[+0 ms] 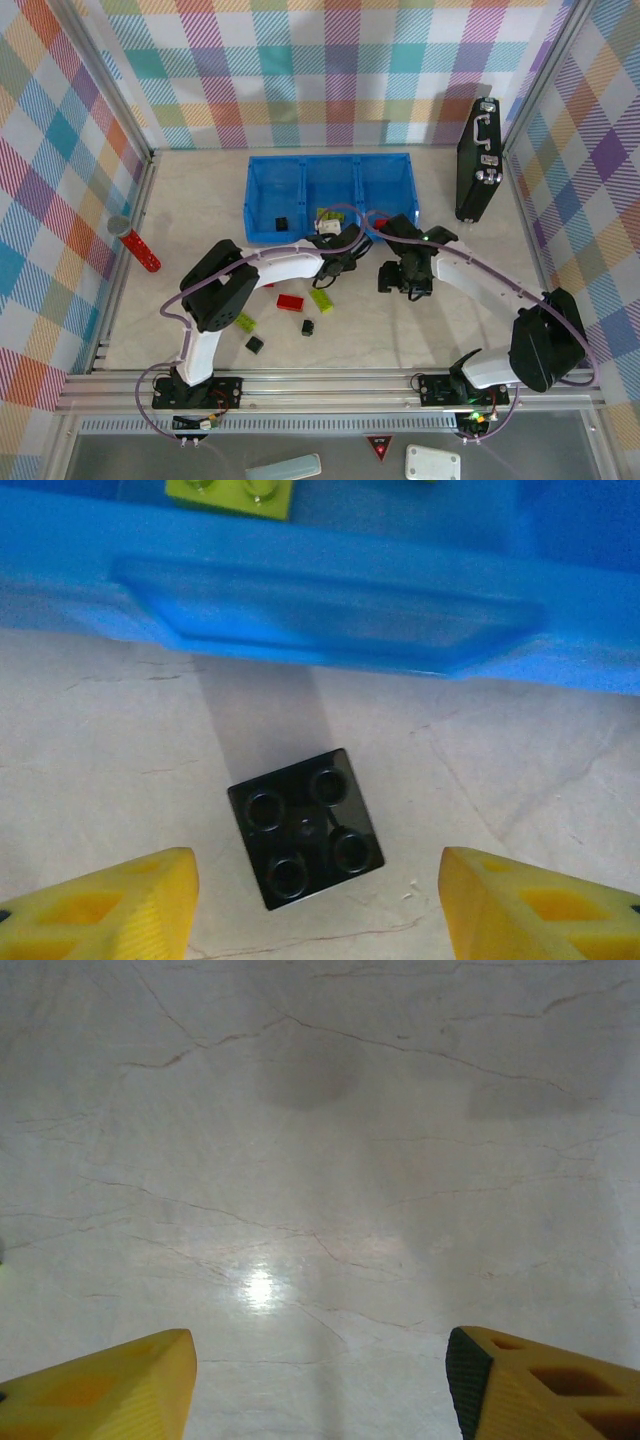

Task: Sort the legos into containers by color
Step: Pick up the lego from the center of the table.

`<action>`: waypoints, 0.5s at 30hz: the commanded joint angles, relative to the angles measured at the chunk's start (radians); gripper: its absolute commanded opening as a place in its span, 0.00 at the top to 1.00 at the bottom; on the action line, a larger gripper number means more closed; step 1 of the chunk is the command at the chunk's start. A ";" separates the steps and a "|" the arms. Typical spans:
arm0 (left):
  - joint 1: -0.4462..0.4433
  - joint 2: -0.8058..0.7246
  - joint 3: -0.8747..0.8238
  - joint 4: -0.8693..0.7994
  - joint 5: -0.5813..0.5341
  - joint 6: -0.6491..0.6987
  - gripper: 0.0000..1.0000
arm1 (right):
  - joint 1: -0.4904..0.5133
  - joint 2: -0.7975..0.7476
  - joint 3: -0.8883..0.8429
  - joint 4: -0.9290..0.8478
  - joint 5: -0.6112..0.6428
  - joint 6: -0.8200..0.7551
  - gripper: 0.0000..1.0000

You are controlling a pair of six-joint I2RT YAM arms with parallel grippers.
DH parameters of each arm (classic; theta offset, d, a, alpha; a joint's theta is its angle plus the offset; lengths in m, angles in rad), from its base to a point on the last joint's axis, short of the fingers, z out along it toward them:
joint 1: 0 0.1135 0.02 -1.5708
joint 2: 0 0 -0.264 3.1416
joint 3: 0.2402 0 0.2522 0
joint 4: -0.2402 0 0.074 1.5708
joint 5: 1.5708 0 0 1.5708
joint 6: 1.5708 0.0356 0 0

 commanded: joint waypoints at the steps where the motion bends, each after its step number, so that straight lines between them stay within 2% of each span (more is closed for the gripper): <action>1: -0.008 0.037 0.046 -0.054 -0.057 -0.023 0.35 | 0.003 -0.033 -0.025 -0.019 0.016 0.016 0.32; 8: -0.007 0.099 0.111 -0.098 -0.108 -0.010 0.37 | 0.003 -0.042 -0.043 -0.014 0.024 0.010 0.32; 15: 0.001 0.136 0.132 -0.113 -0.110 -0.004 0.44 | 0.002 -0.037 -0.043 -0.010 0.025 0.005 0.32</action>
